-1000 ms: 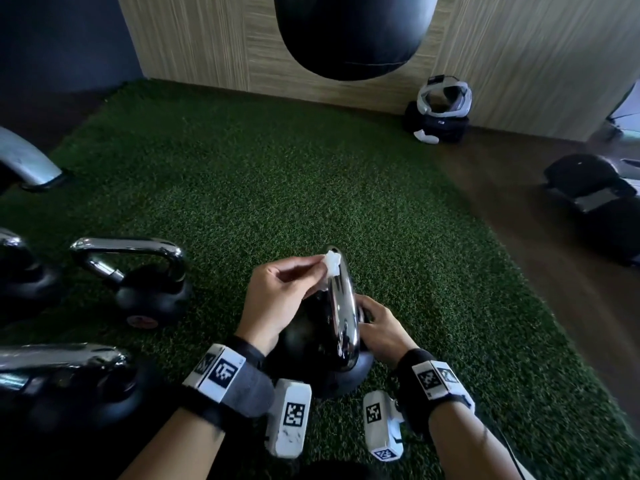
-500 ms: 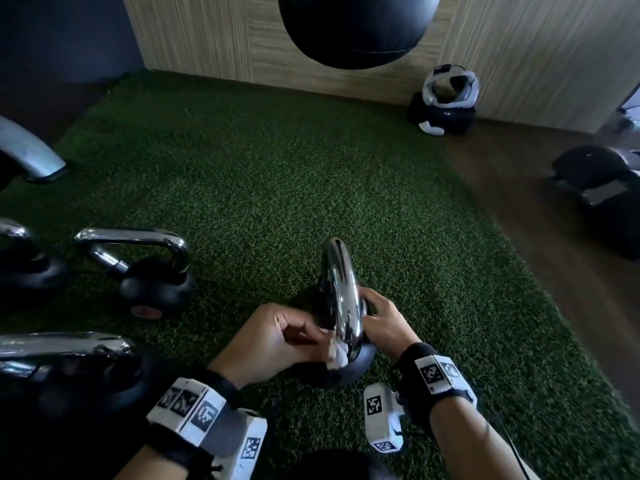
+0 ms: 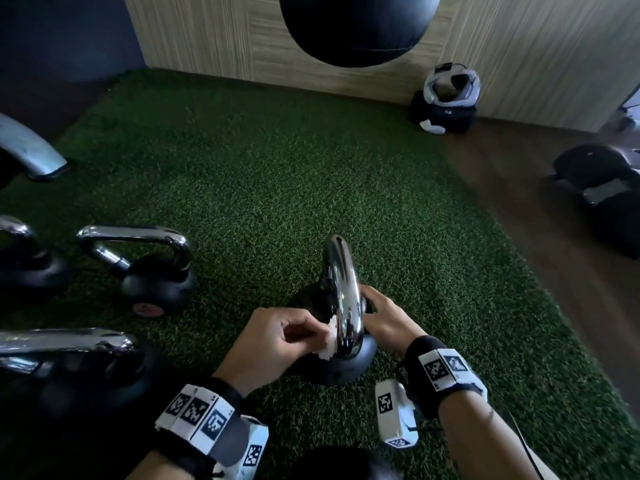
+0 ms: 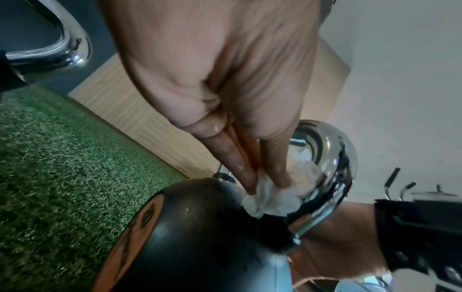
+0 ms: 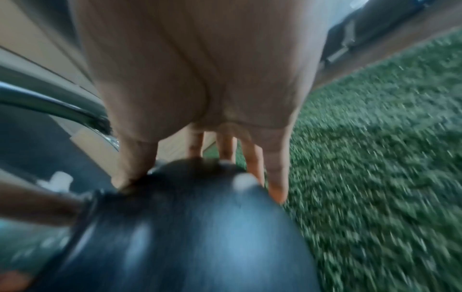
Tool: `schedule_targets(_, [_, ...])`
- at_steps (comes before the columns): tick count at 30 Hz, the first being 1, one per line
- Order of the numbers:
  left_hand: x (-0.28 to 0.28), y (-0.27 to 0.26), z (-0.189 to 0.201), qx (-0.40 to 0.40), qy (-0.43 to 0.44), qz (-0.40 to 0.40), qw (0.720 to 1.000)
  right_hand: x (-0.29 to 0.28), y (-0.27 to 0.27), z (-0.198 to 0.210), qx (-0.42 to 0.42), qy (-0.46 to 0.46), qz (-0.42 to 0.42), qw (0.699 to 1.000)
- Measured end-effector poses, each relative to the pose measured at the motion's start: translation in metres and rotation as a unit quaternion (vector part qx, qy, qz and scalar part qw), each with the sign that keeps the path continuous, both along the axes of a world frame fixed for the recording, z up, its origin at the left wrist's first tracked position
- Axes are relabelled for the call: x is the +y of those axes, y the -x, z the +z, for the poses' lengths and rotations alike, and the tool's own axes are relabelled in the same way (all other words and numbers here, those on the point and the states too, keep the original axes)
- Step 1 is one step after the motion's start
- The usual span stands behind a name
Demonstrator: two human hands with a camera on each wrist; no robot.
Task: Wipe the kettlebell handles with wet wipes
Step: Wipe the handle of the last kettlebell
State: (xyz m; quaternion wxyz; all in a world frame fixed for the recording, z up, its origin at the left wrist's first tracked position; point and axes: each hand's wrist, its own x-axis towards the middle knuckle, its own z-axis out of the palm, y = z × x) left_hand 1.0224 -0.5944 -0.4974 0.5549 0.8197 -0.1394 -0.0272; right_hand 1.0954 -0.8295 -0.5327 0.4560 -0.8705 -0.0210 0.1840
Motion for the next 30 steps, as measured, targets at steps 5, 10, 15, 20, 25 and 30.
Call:
schedule_targets(5, [0.005,-0.014,0.02,0.002,0.11,0.089,0.99,-0.01,0.01,0.043,-0.063,0.09,0.052,0.993])
schedule_targets(10, [0.001,-0.018,0.049,-0.031,0.213,0.109,0.971,0.0,0.031,0.101,-0.177,-0.188,-0.076,0.963])
schedule_targets(15, [-0.011,-0.02,0.073,-0.011,0.3,0.113,0.947,0.019,0.051,0.135,-0.155,-0.227,0.029,0.961])
schedule_targets(20, [-0.021,-0.016,0.083,0.003,0.295,0.072,0.953,0.03,0.052,0.138,-0.132,-0.287,-0.005,0.949])
schedule_targets(25, [-0.017,-0.011,0.07,0.02,0.21,0.061,0.976,0.017,0.048,0.131,-0.157,-0.274,-0.048,0.948])
schedule_targets(30, [-0.01,-0.005,0.002,0.069,-0.185,-0.039,0.98,-0.005,0.049,0.111,-0.127,-0.297,-0.159,0.933])
